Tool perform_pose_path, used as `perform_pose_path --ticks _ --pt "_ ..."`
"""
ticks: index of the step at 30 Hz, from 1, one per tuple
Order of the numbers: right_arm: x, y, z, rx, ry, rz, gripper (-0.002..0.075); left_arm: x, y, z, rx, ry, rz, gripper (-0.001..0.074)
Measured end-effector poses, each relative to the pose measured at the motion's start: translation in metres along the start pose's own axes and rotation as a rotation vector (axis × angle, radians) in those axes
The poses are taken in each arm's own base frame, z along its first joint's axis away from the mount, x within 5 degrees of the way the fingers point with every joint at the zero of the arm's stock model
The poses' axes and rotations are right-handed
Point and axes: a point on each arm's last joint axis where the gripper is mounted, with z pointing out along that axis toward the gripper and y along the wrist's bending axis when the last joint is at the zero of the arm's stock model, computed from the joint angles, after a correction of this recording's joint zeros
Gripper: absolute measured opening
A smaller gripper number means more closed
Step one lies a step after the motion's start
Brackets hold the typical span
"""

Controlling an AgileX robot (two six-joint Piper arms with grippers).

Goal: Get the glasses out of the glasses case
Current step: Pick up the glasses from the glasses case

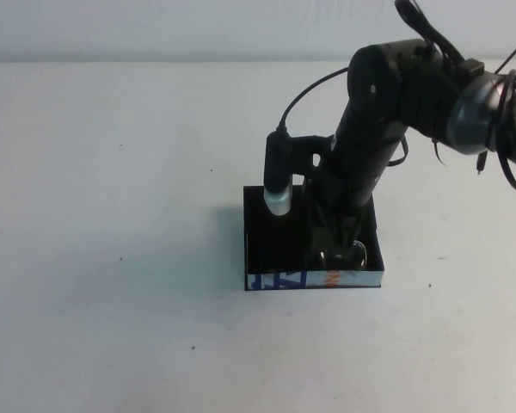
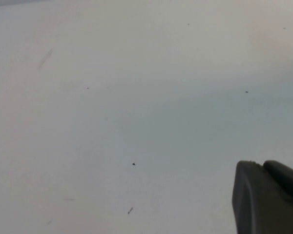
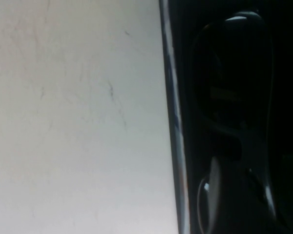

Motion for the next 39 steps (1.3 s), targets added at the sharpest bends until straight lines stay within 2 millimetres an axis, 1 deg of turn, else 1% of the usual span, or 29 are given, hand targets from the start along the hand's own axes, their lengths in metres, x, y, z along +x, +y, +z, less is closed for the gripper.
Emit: perform_pose_path --ticks 3,4,6,10,13,20,29,31,33,36,38,39 --pt "-0.001 -0.002 0.008 -0.004 -0.006 0.015 0.0262 0.000 0.000 0.000 0.000 0.000 0.000 -0.0004" --pt "-0.001 -0.003 0.009 0.003 -0.013 0.016 0.0285 0.000 0.000 0.000 0.000 0.000 0.000 -0.0004" --pt "-0.002 -0.005 0.009 0.013 -0.021 0.016 0.0304 0.000 0.000 0.000 0.000 0.000 0.000 -0.0004" --pt "-0.003 -0.006 0.012 0.018 -0.024 0.017 0.0298 0.000 0.000 0.000 0.000 0.000 0.000 -0.0004" --pt "-0.002 -0.007 0.018 0.014 -0.020 0.021 0.0286 0.000 0.000 0.000 0.000 0.000 0.000 -0.0005" --pt "-0.001 -0.012 0.038 0.005 -0.011 0.028 0.0281 0.000 0.000 0.000 0.000 0.000 0.000 -0.0004" --pt "0.000 -0.013 0.049 -0.006 -0.004 0.034 0.0281 0.000 0.000 0.000 0.000 0.000 0.000 -0.0004" --pt "0.000 -0.013 0.050 -0.006 -0.003 0.034 0.0273 0.000 0.000 0.000 0.000 0.000 0.000 -0.0004" --pt "0.000 -0.014 0.050 -0.005 -0.004 0.034 0.0241 0.000 0.000 0.000 0.000 0.000 0.000 -0.0004" --pt "0.000 -0.014 0.050 -0.005 -0.004 0.034 0.0153 0.000 0.000 0.000 0.000 0.000 0.000 -0.0004" --pt "0.000 -0.013 0.050 -0.011 -0.005 0.036 0.0081 0.000 0.000 0.000 0.000 0.000 0.000 -0.0004" --pt "0.000 -0.012 0.047 -0.014 -0.006 0.035 0.0059 0.000 0.000 0.000 0.000 0.000 0.000 -0.0004"
